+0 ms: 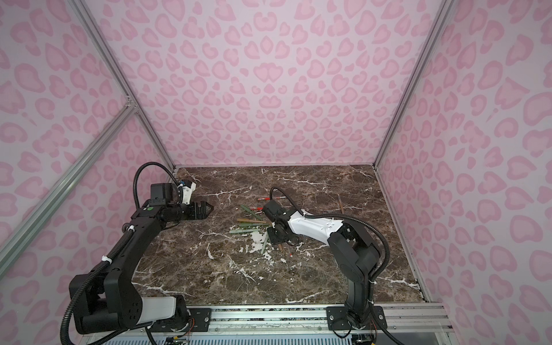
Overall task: Open the pen caps
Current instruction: 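Bring the held tan marker's cap toward the left gripper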
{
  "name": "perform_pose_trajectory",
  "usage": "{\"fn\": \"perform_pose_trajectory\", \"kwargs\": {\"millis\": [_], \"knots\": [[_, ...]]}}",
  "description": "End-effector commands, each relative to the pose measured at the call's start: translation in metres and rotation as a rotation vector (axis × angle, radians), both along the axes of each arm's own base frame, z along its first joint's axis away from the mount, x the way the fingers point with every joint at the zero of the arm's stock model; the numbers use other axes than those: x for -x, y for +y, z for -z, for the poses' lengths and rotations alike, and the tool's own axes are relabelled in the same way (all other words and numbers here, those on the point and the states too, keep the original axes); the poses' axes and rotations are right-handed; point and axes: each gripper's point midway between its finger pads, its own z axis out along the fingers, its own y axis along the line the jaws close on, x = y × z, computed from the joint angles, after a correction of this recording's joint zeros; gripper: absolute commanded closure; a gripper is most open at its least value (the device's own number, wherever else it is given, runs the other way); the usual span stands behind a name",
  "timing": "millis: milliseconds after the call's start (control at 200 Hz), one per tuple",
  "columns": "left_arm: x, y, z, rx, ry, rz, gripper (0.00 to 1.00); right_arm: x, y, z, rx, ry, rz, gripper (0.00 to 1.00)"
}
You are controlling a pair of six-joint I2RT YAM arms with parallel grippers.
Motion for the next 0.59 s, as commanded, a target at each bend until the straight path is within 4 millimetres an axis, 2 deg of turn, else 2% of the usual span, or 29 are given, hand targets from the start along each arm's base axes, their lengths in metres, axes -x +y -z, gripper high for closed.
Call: {"fn": "perform_pose_trajectory", "kwargs": {"millis": [0, 190, 315, 475, 590], "knots": [[0.000, -0.019, -0.019, 0.120, -0.027, 0.058, 0.02, -0.007, 0.018, -0.019, -0.097, -0.031, -0.015, 0.92], [0.010, -0.050, -0.036, 0.353, -0.008, 0.143, 0.01, -0.021, 0.061, -0.068, -0.345, -0.125, -0.049, 0.94], [0.013, -0.064, -0.043, 0.468, -0.004, 0.178, 0.02, -0.028, 0.086, -0.098, -0.466, -0.198, -0.079, 0.96], [0.019, -0.084, -0.052, 0.549, 0.005, 0.256, 0.07, -0.030, 0.107, -0.125, -0.563, -0.272, -0.111, 0.97], [0.023, -0.099, -0.058, 0.577, 0.018, 0.316, 0.11, -0.027, 0.120, -0.136, -0.627, -0.294, -0.132, 0.97]]}}
